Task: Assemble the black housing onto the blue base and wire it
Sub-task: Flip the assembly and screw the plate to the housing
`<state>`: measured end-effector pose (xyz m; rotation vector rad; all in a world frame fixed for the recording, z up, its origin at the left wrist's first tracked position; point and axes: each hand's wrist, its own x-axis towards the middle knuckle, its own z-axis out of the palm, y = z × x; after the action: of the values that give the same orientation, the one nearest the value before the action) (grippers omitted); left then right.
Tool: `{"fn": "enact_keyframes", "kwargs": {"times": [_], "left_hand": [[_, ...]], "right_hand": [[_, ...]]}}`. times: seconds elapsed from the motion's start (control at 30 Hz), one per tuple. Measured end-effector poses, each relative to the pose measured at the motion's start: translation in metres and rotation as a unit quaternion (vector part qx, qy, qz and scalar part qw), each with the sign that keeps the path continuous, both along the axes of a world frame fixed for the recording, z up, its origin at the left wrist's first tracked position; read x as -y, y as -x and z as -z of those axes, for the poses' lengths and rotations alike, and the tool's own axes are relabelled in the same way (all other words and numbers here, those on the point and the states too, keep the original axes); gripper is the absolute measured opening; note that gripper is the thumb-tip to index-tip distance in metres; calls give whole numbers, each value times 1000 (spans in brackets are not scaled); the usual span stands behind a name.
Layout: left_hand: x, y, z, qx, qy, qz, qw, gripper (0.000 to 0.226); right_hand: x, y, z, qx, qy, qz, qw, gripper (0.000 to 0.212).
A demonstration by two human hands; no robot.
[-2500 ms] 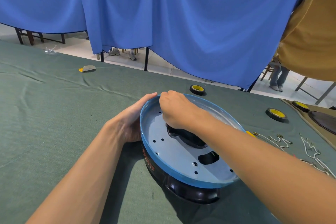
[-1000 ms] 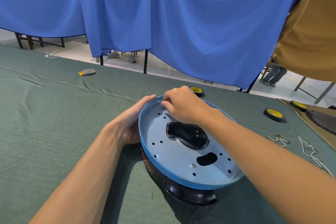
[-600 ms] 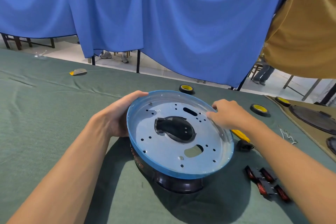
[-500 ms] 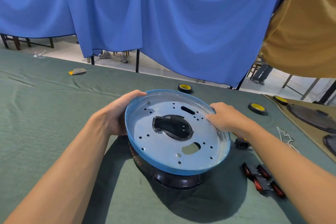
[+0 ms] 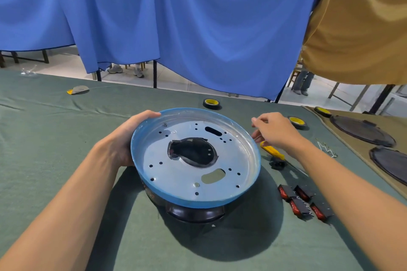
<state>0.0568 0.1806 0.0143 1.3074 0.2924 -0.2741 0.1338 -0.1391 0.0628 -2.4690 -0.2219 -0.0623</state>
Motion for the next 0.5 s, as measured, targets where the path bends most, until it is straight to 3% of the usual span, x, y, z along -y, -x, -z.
{"fn": "enact_keyframes", "kwargs": {"times": [0.07,0.17,0.5], "left_hand": [[0,-1,1,7,4,3,1000,35],[0,-1,1,7,-2,5,1000,36],[3,4,-1,31,2,-5,1000,35]], "right_hand": [[19,-9,3,50,87,14,995,20],[34,-13,13,48,209,-6,977,16],[25,-21,41,37,328,36,943,20]]}}
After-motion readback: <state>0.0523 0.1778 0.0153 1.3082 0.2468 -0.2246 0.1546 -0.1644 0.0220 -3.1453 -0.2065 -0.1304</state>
